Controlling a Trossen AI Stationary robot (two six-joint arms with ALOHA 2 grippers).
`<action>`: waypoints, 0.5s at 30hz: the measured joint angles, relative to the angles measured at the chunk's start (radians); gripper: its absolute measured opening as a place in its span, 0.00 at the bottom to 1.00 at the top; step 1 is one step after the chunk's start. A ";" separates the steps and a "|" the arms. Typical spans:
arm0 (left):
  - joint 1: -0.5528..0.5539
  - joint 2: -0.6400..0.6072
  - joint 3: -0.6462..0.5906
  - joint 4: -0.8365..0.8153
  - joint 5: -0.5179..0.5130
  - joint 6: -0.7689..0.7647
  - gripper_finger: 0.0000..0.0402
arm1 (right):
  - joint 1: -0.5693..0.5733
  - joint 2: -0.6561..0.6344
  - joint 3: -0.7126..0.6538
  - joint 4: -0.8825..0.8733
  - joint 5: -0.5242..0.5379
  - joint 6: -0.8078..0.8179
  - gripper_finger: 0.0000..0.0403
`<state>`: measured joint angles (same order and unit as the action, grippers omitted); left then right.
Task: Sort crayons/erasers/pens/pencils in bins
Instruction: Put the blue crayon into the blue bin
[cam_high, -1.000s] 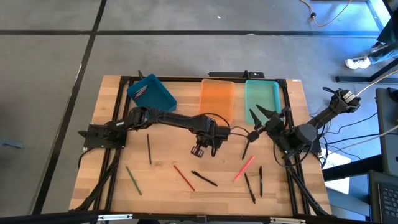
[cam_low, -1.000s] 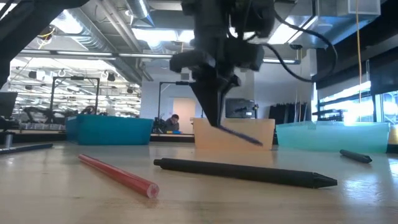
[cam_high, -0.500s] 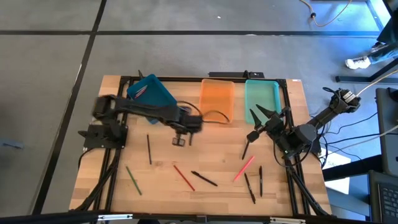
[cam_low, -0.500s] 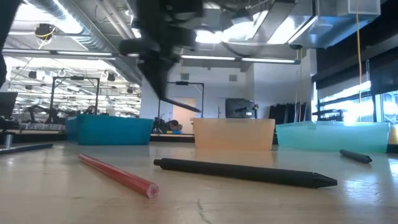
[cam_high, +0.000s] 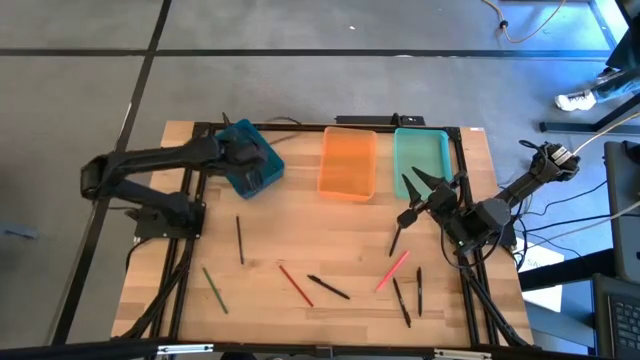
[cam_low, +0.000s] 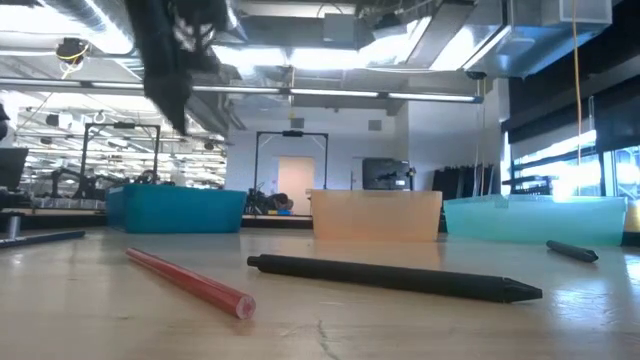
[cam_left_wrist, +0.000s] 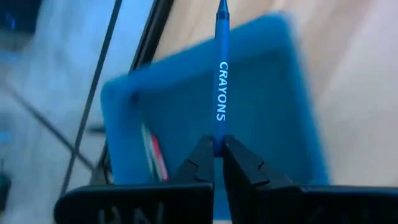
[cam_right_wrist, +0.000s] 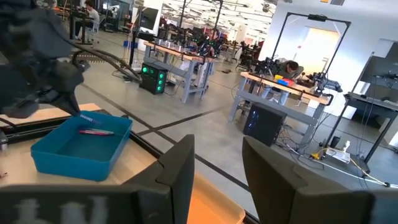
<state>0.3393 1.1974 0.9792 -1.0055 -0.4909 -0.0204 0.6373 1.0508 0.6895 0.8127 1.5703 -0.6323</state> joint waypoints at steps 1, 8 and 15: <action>0.034 -0.014 -0.029 0.008 0.000 0.000 0.01 | 0.000 0.000 0.000 0.000 0.000 0.000 0.34; 0.291 -0.030 -0.226 0.180 0.001 0.036 0.01 | 0.000 0.000 0.000 0.000 0.000 0.000 0.34; 0.498 0.051 -0.265 0.280 0.063 0.108 0.01 | -0.001 0.000 0.000 0.006 0.000 0.000 0.34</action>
<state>0.8376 1.2485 0.7141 -0.7258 -0.4282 0.0879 0.6366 1.0508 0.6895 0.8187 1.5700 -0.6323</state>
